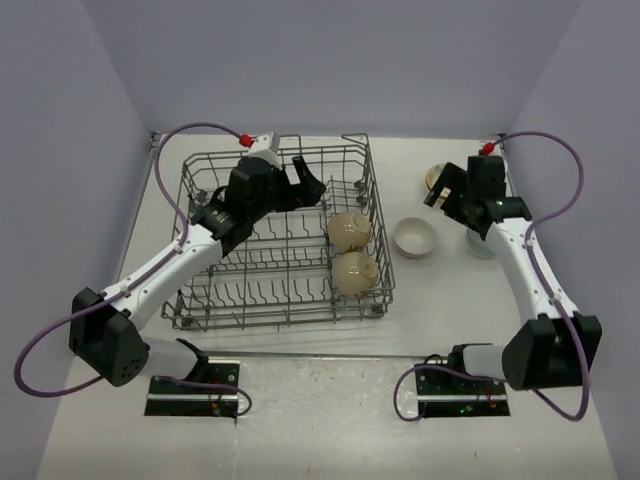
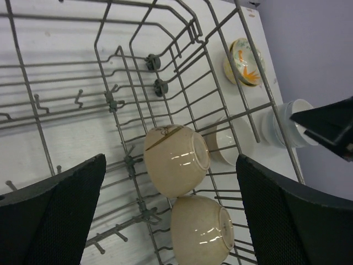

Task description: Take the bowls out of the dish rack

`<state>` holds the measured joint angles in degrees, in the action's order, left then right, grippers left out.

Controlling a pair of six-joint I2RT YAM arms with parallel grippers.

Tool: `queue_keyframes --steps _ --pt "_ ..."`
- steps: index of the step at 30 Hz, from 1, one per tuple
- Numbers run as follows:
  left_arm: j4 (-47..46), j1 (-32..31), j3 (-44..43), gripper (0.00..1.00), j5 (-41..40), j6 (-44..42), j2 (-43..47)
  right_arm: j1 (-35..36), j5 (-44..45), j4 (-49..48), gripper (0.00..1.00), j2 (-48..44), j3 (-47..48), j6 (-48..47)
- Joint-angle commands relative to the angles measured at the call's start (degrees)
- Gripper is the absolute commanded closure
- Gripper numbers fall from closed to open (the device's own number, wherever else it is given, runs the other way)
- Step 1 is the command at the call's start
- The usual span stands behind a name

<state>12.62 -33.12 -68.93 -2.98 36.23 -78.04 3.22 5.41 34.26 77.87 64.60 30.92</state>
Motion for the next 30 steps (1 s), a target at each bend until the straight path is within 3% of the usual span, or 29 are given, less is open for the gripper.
queue_keyframes --steps 1,6,12,30 --pt "-10.5 0.1 4.8 0.00 2.7 13.2 -0.9 0.6 -0.6 3.4 0.01 -7.9 6.8 -0.1" --pt "-11.0 0.1 2.8 0.00 8.2 16.2 -7.6 0.9 -3.2 5.4 0.01 -16.7 11.2 -1.9" --pt "-10.6 -1.2 7.1 0.00 4.6 21.1 -9.3 0.8 -4.4 5.7 0.01 -22.8 12.0 -3.3" --pt "-10.8 -5.1 3.7 0.00 1.7 20.8 -18.6 0.8 -3.9 7.1 0.01 -26.1 13.5 -6.0"
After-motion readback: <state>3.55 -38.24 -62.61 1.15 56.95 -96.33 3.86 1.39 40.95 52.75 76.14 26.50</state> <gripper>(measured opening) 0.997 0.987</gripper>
